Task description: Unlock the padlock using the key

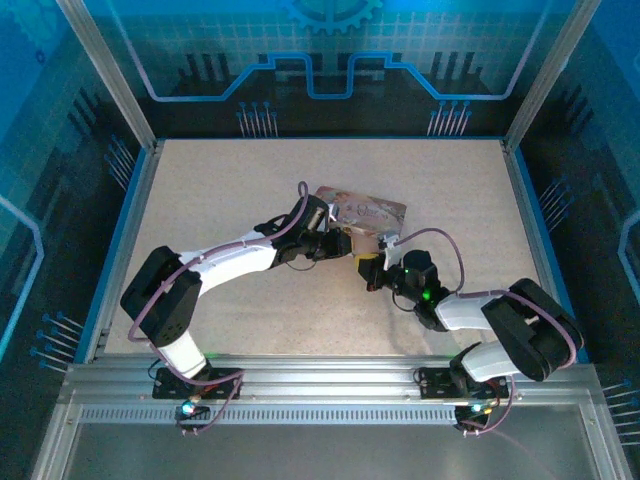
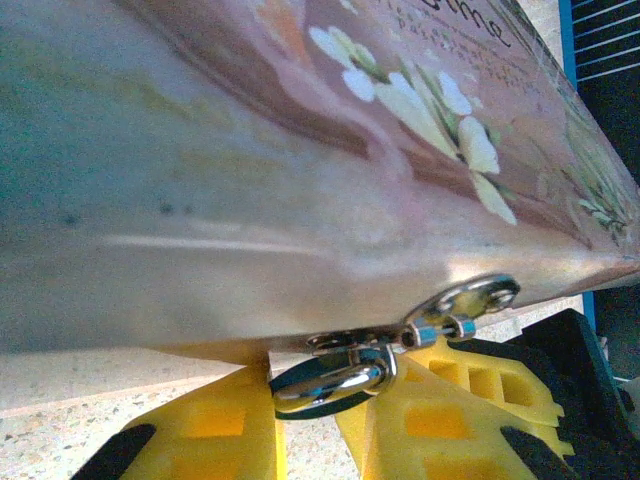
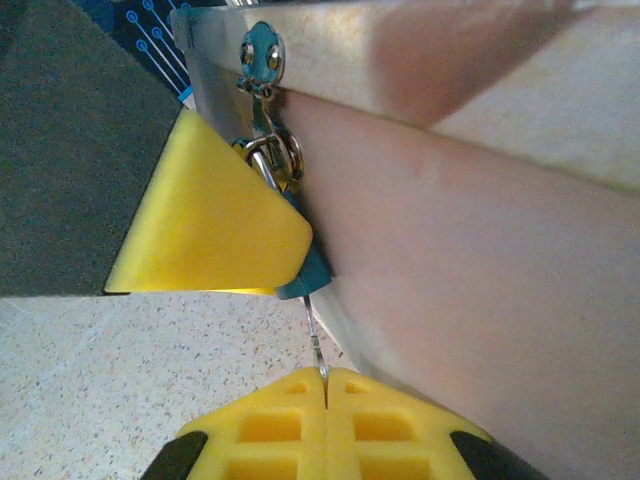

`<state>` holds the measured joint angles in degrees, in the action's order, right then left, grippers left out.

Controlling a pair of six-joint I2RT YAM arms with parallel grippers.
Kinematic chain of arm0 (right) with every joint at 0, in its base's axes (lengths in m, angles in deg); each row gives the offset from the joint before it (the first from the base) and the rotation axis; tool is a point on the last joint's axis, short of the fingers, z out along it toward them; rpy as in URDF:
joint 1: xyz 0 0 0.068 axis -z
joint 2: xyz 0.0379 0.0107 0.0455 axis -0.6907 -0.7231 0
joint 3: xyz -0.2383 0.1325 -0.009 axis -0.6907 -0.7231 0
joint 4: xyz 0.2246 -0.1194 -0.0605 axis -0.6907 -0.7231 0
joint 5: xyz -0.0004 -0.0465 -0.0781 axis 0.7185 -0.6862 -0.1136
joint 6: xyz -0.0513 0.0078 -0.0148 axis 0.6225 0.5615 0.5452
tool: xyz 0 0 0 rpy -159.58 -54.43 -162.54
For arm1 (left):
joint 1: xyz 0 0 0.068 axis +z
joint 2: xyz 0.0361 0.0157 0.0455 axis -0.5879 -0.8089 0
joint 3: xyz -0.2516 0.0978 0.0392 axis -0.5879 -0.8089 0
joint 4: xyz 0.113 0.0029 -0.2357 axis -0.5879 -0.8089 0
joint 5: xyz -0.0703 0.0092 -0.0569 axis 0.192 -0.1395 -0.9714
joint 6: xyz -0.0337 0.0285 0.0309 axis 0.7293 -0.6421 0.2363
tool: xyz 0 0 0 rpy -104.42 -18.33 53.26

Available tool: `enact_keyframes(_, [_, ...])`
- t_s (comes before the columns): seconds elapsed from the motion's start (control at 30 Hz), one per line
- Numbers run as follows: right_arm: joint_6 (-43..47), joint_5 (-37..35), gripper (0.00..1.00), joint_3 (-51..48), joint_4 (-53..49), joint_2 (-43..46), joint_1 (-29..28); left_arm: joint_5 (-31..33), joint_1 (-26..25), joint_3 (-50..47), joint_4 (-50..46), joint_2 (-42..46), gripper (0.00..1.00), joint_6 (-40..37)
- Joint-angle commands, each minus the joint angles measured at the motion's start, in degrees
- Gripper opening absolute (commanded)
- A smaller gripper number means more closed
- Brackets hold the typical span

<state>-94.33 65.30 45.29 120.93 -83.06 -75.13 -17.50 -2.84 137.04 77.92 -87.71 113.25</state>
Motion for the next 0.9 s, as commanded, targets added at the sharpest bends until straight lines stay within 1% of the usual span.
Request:
enact_keyframes(0.0, [-0.6, 0.5, 0.0, 1.0, 3.7, -1.0, 0.8, -2.9, -0.2, 1.5, 5.4, 3.3, 0.2, 0.4])
enact_keyframes(0.47, [-0.3, 1.5, 0.0, 2.3, 5.2, -4.5, 1.4, -3.2, -0.2, 1.6, 5.4, 3.5, 0.2, 0.4])
enact_keyframes(0.87, [1.4, 1.9, 0.0, 3.4, 4.9, -4.2, 2.0, -3.2, -0.3, 1.4, 5.1, 2.7, 0.2, 0.2])
